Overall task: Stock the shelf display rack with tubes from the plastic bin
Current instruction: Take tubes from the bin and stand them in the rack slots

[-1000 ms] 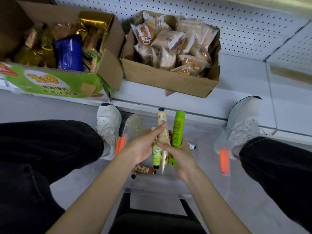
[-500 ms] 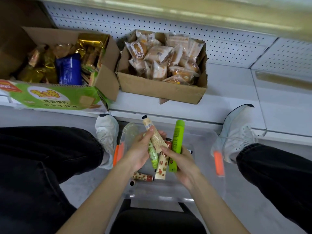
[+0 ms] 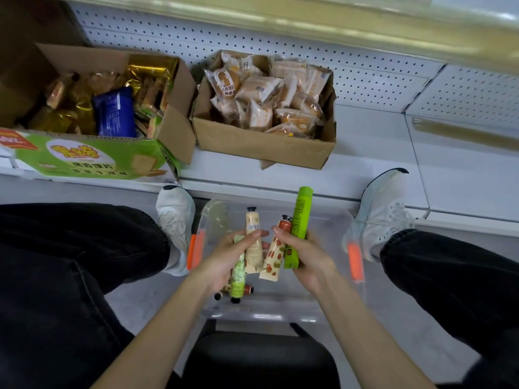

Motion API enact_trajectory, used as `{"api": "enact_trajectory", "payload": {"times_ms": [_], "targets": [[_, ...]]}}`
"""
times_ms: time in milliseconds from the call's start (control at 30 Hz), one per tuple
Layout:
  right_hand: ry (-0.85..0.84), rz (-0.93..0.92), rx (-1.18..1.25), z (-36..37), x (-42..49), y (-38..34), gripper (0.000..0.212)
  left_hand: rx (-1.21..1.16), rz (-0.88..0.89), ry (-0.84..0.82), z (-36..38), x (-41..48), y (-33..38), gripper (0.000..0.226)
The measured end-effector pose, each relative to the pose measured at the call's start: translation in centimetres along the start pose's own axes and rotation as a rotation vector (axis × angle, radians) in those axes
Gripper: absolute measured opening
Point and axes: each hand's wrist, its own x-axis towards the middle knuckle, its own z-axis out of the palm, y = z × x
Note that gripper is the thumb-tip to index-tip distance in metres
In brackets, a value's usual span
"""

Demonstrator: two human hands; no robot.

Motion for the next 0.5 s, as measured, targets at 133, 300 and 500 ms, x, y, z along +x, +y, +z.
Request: {"api": "enact_trajectory", "payload": {"times_ms": [133,300,500], "targets": [[0.037,0.002,0.008,0.2,0.0,0.0,0.044,0.029,-0.093,-0.021,0.0,-0.6,-0.4,0.041],[0.057,0.021,0.022,1.1,-0.3,0.2,0.046,0.032,-0.081,-0.096,-0.5,-0.4,-1.4,0.092],[0.132,0.032,-0.007,2.0,-0.3,1.5,0.045,0.077,-0.015,-0.117,-0.4,-0.7,-2.0,0.031]]}}
